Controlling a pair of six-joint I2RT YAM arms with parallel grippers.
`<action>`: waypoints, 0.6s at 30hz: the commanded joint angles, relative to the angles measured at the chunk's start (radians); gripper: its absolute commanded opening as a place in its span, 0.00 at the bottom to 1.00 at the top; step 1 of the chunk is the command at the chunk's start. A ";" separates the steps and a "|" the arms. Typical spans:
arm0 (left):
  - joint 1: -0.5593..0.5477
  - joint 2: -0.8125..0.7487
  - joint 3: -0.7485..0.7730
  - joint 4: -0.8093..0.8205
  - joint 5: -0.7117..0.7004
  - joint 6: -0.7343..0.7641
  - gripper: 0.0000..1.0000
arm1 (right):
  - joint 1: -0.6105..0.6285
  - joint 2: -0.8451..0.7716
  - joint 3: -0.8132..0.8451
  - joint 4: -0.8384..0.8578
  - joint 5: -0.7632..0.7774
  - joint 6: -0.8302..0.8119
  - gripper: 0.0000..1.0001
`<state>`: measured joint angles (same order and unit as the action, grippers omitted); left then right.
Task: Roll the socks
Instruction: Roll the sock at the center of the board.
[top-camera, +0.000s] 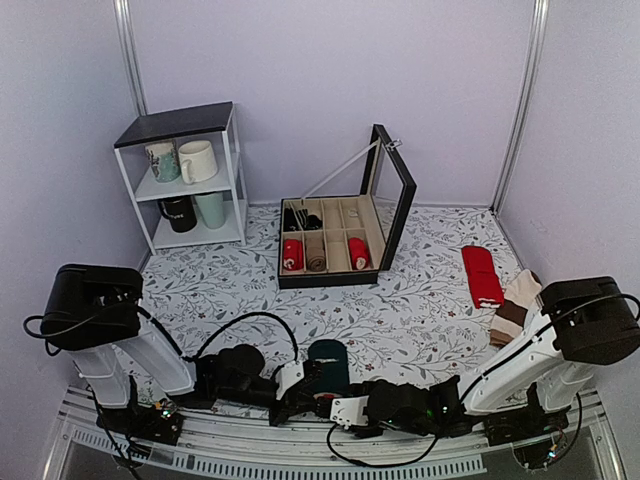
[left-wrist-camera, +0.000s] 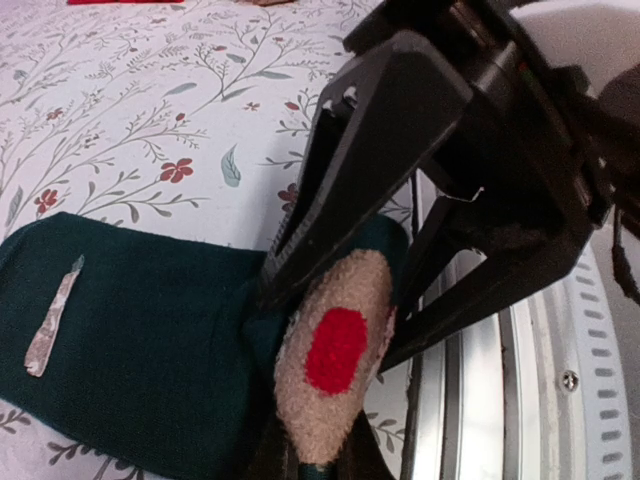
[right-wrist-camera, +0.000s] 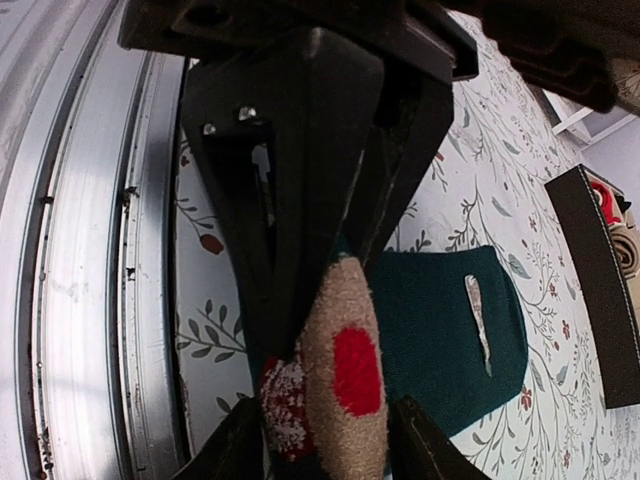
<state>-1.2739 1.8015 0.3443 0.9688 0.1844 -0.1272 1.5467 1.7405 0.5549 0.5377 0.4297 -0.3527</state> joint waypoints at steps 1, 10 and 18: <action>0.009 0.052 -0.018 -0.133 0.019 -0.010 0.00 | 0.009 0.046 0.021 -0.039 -0.021 0.051 0.39; 0.008 0.040 -0.012 -0.137 -0.007 -0.007 0.06 | -0.014 0.044 0.030 -0.111 -0.109 0.117 0.22; -0.050 -0.222 -0.045 -0.177 -0.178 0.126 0.19 | -0.148 0.027 -0.024 -0.107 -0.481 0.279 0.22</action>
<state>-1.2938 1.7084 0.3180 0.8894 0.1200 -0.0971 1.4643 1.7554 0.5758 0.5251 0.2138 -0.1879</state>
